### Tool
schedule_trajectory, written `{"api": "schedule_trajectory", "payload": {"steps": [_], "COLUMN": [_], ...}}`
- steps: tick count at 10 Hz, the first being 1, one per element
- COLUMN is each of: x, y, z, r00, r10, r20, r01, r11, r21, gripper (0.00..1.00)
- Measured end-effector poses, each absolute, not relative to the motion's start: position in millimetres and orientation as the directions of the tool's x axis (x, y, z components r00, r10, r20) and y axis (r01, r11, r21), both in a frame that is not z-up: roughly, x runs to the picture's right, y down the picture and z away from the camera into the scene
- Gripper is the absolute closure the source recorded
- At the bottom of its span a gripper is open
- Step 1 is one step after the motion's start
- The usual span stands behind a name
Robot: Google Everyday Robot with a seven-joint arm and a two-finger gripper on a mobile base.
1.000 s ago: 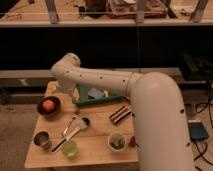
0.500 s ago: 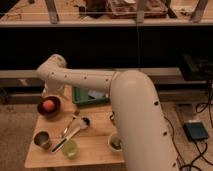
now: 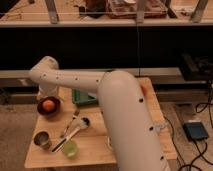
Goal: Place apple in metal cup
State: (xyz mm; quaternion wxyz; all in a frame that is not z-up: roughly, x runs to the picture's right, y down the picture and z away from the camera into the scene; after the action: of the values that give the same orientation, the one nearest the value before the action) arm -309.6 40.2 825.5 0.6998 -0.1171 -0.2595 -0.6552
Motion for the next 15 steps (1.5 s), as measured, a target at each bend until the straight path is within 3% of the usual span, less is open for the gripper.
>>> {"api": "schedule_trajectory", "payload": {"steps": [7,10,15], "x": [-334.8,-340.0,-341.5], "y": [53.0,58.5,63.4], "z": [857.8,864.3,870.2], "r00": [-0.049,-0.063,-0.069], "r10": [-0.846,-0.846,-0.853], "r20": [0.531,0.530,0.517], "r01": [0.985,0.987,0.992], "r11": [0.048,0.025,-0.004], "r21": [0.167,0.157,0.127], "gripper": [0.20,0.39,0.42]}}
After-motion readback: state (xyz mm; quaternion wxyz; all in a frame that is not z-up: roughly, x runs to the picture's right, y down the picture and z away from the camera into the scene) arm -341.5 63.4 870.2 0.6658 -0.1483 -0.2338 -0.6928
